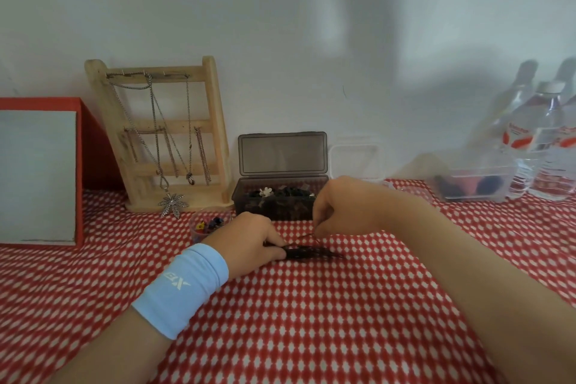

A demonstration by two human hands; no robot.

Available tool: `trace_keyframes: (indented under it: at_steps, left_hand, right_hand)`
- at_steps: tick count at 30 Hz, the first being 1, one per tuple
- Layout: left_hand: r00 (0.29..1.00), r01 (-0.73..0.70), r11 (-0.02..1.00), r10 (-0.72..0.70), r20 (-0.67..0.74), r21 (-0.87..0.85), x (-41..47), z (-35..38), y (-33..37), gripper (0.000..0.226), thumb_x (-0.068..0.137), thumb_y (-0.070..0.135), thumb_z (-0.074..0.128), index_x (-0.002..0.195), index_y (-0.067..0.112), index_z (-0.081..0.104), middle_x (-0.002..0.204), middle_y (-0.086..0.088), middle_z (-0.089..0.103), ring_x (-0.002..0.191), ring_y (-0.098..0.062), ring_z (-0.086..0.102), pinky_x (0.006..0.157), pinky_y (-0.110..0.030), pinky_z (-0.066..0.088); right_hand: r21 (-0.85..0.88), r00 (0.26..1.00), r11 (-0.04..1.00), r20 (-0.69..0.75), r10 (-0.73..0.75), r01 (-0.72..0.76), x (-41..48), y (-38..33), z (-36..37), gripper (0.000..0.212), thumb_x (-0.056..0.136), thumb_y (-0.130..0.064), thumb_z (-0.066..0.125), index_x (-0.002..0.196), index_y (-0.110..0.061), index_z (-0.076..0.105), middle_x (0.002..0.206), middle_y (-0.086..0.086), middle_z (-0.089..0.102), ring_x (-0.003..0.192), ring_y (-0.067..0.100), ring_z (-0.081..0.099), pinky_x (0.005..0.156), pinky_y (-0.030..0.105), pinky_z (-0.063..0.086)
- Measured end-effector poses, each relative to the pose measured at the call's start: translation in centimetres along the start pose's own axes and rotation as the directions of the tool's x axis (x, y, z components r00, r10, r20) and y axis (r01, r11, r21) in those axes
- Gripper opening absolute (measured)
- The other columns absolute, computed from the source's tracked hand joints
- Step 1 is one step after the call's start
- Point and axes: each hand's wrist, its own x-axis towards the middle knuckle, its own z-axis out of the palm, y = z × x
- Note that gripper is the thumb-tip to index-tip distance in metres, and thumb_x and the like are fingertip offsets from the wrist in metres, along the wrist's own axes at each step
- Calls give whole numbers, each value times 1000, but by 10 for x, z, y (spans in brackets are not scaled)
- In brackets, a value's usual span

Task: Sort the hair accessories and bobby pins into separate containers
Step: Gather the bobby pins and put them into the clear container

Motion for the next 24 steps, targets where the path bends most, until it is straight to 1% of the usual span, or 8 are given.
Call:
trace_keyframes:
  at_steps: [3, 7, 10, 14, 16, 18, 20, 24]
  left_hand:
    - [1000, 15, 1000, -15, -13, -11, 0, 0, -1, 22, 93, 37, 63, 109, 31, 75, 89, 23, 52, 91, 1, 52, 90, -18, 41]
    - [999, 38, 999, -38, -8, -31, 1, 0, 4, 34, 86, 46, 69, 118, 34, 70, 97, 21, 59, 87, 2, 55, 87, -21, 49]
    - [993, 105, 994, -106, 60, 27, 0, -6, 0, 56, 78, 54, 74, 127, 31, 61, 104, 18, 60, 87, 2, 56, 78, -16, 47]
    - [993, 114, 987, -117, 23, 113, -2, -11, -3, 75, 76, 57, 73, 139, 33, 43, 122, 14, 50, 106, -6, 52, 91, -23, 45]
    - [999, 23, 994, -27, 43, 105, -2, -6, 2, 73, 84, 51, 68, 147, 36, 35, 136, 13, 43, 125, -8, 41, 106, -29, 38]
    - [995, -57, 995, 49, 90, 86, -1, 0, 6, 64, 92, 43, 61, 149, 36, 34, 142, 15, 39, 130, -7, 34, 111, -31, 34]
    - [991, -82, 993, 73, 109, 80, 1, 5, 7, 54, 96, 38, 57, 147, 35, 40, 141, 13, 40, 129, -7, 34, 111, -29, 33]
    - [993, -97, 995, 96, 68, 15, 3, 6, 11, 42, 95, 32, 60, 136, 35, 55, 123, 13, 49, 115, -5, 46, 102, -25, 40]
  right_hand:
    - [18, 999, 999, -13, 33, -33, -5, 3, -10, 9, 91, -34, 70, 86, -31, 77, 91, -18, 69, 82, 1, 64, 68, 15, 48]
    - [-30, 998, 998, -27, 58, -59, -1, 0, -4, 12, 93, -36, 67, 92, -29, 76, 91, -16, 68, 82, 2, 62, 67, 16, 49]
    - [-34, 1000, 999, 19, 17, -16, 5, -4, 10, 16, 95, -40, 65, 101, -31, 77, 98, -16, 70, 86, 1, 63, 83, 27, 56]
    - [-27, 996, 1000, 93, -5, 7, 9, -8, 13, 33, 98, -46, 59, 123, -28, 72, 117, -10, 70, 99, 7, 63, 96, 33, 53]
    - [-59, 991, 998, 129, 33, -26, 8, -6, 9, 35, 95, -49, 62, 120, -27, 73, 113, -9, 71, 98, 9, 65, 94, 33, 54]
    - [-136, 956, 988, 272, 108, -73, 5, -6, 5, 39, 85, -49, 74, 117, -26, 72, 111, -7, 72, 92, 12, 69, 88, 34, 58]
    - [-238, 911, 965, 364, 193, -109, 2, -6, 6, 46, 79, -38, 83, 119, -22, 68, 113, -1, 69, 80, 16, 71, 78, 34, 63]
    - [-268, 933, 959, 312, 179, -94, 7, -7, 13, 33, 82, -18, 80, 114, -17, 72, 99, 2, 73, 71, 16, 74, 73, 33, 64]
